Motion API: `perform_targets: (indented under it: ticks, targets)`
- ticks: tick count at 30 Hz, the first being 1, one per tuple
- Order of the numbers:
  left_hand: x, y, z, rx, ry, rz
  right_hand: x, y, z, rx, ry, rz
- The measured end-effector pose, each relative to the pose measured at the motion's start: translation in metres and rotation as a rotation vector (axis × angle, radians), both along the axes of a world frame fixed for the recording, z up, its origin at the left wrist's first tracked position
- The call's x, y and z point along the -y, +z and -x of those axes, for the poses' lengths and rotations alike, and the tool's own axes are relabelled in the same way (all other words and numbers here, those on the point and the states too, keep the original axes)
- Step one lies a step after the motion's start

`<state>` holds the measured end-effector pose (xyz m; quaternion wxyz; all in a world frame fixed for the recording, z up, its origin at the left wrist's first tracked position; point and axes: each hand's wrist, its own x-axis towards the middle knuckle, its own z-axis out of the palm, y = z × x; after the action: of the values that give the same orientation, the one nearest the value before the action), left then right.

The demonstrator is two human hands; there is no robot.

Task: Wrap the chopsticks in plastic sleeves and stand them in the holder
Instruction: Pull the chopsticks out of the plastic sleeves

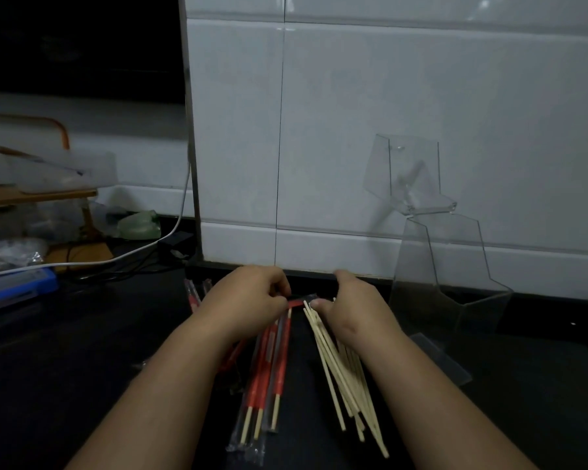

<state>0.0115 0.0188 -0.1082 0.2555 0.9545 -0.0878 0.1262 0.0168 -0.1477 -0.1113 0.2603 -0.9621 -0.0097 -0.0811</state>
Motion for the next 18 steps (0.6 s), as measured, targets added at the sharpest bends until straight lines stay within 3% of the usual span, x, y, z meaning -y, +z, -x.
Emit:
perform_targets:
  ticks: [2, 8, 13, 18]
  targets:
    - [0.0, 0.0, 0.001, 0.003, -0.007, -0.002, 0.002, 0.001, 0.0, -0.031, -0.019, 0.072]
    - [0.001, -0.001, 0.001, 0.008, -0.012, -0.012, 0.004, 0.004, 0.008, -0.361, 0.015, 0.292]
    - [0.001, 0.0, 0.001, 0.009, -0.005, -0.022, -0.002, -0.001, 0.01, -0.215, 0.098, 0.261]
    - [0.002, 0.0, 0.001, 0.011, -0.002, -0.025, -0.012, -0.008, 0.008, -0.304, 0.131, 0.254]
